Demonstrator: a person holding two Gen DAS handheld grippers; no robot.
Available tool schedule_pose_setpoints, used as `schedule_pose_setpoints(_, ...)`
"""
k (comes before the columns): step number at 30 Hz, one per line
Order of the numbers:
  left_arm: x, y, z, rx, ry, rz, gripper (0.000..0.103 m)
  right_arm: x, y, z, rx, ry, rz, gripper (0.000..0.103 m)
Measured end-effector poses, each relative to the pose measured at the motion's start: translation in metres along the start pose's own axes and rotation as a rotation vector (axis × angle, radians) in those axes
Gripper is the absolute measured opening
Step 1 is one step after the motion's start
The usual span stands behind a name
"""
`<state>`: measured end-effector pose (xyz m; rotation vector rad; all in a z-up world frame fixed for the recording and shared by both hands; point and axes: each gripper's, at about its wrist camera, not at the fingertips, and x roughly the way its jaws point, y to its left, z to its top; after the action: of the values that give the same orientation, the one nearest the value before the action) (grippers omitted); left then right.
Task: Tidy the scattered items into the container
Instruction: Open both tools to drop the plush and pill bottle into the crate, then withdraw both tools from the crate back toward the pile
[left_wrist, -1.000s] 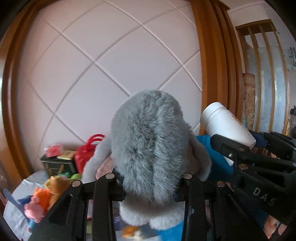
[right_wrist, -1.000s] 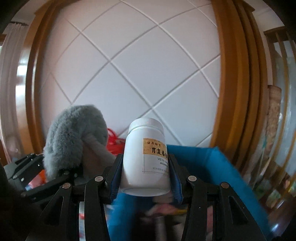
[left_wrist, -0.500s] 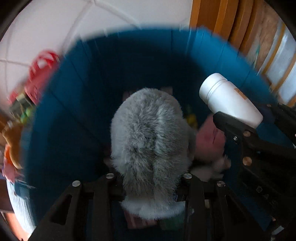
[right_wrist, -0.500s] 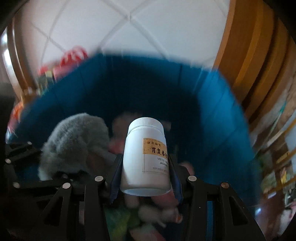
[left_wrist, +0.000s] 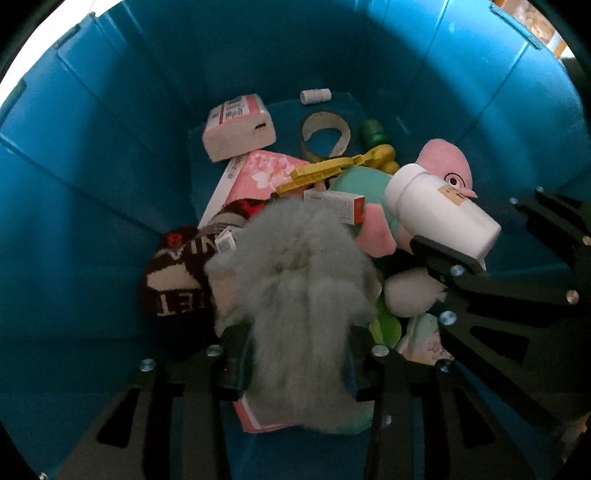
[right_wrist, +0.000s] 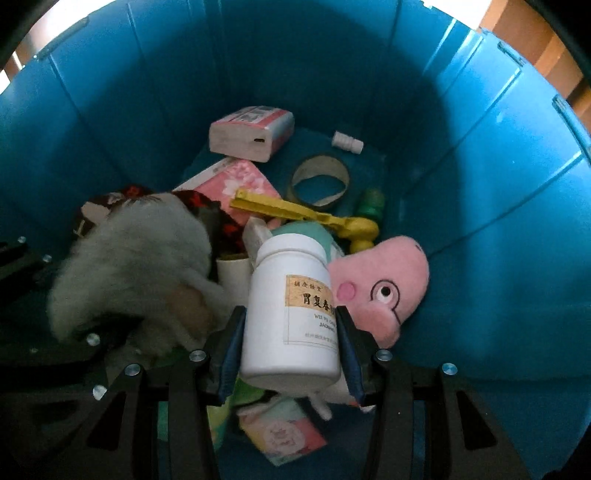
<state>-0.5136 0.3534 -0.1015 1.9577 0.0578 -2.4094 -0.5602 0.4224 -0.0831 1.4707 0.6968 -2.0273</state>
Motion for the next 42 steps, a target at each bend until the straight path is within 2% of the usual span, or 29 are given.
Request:
schedule_pose_setpoints(2, -0.003, -0.004, 0.002, 0.007, -0.013, 0.008, 0.044, -0.005, 0.001, 0.003, 0.012, -0.01, -0.003, 0.046)
schedule_pose_setpoints(4, -0.006, -0.005, 0.003, 0.012, -0.028, 0.017, 0.057, -0.003, -0.004, 0.008, 0.026, -0.018, -0.012, 0.046)
schedule_pose_setpoints(6, -0.008, -0.006, 0.003, 0.014, -0.047, 0.026, 0.06, -0.003, -0.008, 0.01, 0.047, -0.02, -0.009, 0.046)
schedule_pose_setpoints(8, -0.01, -0.005, 0.004, 0.014, -0.055, 0.028, 0.06, -0.002, -0.01, 0.011, 0.056, -0.019, -0.019, 0.048)
schedule_pose_setpoints(10, -0.012, -0.006, 0.004, 0.015, -0.061, 0.031, 0.06, 0.002, -0.012, 0.015, 0.065, -0.023, -0.02, 0.055)
schedule_pose_setpoints(12, -0.014, -0.005, 0.004, 0.014, -0.067, 0.034, 0.06, 0.002, -0.015, 0.016, 0.079, -0.027, -0.023, 0.068)
schedule_pose_setpoints(14, -0.015, -0.004, 0.004, 0.009, -0.073, 0.039, 0.06, 0.002, -0.019, 0.017, 0.098, -0.029, -0.018, 0.074)
schedule_pose_setpoints(18, -0.019, -0.001, 0.005, -0.004, -0.098, 0.061, 0.06, 0.003, -0.027, 0.019, 0.148, -0.023, 0.007, 0.083)
schedule_pose_setpoints(21, -0.025, 0.001, 0.005, -0.001, -0.136, 0.087, 0.06, 0.0, -0.033, 0.021, 0.186, -0.034, 0.021, 0.084)
schedule_pose_setpoints(25, -0.056, 0.006, 0.0, -0.022, -0.247, 0.111, 0.06, -0.029, -0.041, 0.021, 0.232, -0.118, 0.081, 0.085)
schedule_pose_setpoints(26, -0.066, 0.007, -0.004, -0.031, -0.28, 0.116, 0.06, -0.043, -0.042, 0.02, 0.236, -0.157, 0.091, 0.089)
schedule_pose_setpoints(28, -0.09, 0.011, -0.013, -0.046, -0.351, 0.118, 0.074, -0.072, -0.041, 0.016, 0.223, -0.243, 0.089, 0.098)
schedule_pose_setpoints(29, -0.102, 0.012, -0.019, -0.05, -0.386, 0.115, 0.077, -0.087, -0.039, 0.013, 0.216, -0.28, 0.085, 0.103)
schedule_pose_setpoints(32, -0.14, 0.018, -0.041, -0.063, -0.495, 0.107, 0.079, -0.125, -0.033, 0.001, 0.218, -0.372, 0.086, 0.103)
schedule_pose_setpoints(36, -0.183, 0.041, -0.08, -0.11, -0.625, 0.08, 0.089, -0.165, -0.019, -0.018, 0.237, -0.478, 0.077, 0.103)
schedule_pose_setpoints(37, -0.19, 0.048, -0.09, -0.123, -0.654, 0.087, 0.096, -0.173, -0.013, -0.023, 0.24, -0.507, 0.082, 0.103)
schedule_pose_setpoints(39, -0.207, 0.069, -0.115, -0.161, -0.731, 0.128, 0.1, -0.188, 0.002, -0.033, 0.244, -0.559, 0.099, 0.103)
schedule_pose_setpoints(42, -0.225, 0.108, -0.154, -0.218, -0.827, 0.187, 0.1, -0.207, 0.035, -0.043, 0.241, -0.638, 0.109, 0.103)
